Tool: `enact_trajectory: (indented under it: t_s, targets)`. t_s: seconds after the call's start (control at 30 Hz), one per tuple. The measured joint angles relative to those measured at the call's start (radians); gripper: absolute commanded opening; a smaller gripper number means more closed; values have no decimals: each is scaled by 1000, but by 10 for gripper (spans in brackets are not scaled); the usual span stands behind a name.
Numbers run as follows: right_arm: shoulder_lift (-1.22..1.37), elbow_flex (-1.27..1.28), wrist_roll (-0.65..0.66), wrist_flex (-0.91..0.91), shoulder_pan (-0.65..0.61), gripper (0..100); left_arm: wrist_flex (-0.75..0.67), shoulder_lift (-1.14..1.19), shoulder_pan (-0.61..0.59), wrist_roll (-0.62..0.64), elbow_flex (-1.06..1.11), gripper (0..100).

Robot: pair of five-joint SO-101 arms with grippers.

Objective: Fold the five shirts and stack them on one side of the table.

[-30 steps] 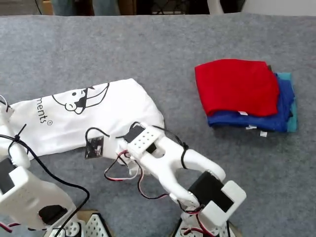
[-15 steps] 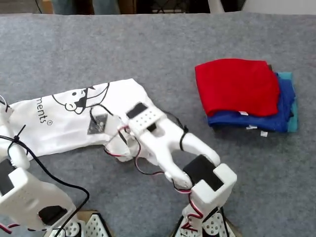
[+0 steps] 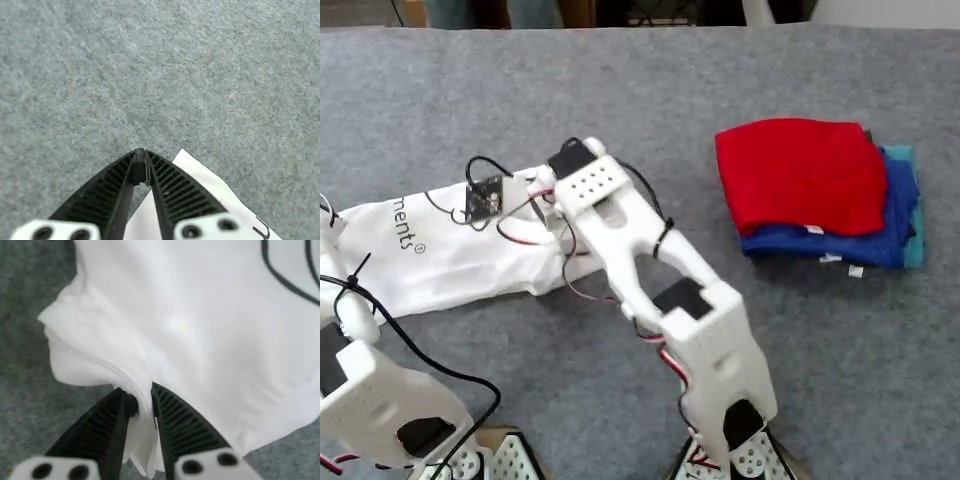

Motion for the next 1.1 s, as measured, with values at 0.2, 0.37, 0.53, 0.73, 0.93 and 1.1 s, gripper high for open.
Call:
enact_trajectory:
  t_s: [0.2,0.37,0.53,0.73,0.93,1.1]
  targets:
    - [199,-296,5,2,6,15,0,0,0,0,0,29]
    - [370,-506,5,-8,6,64,0,0,0,0,0,29]
    - [476,-690,5,5,6,302,0,0,0,0,0,29]
    - [483,-887,5,164,6,203,0,0,0,0,0,29]
    - [483,-1043,3,305,31,29,0,0,0,0,0,29]
    - [483,-1062,-147,316,55,14,0,0,0,0,0,29]
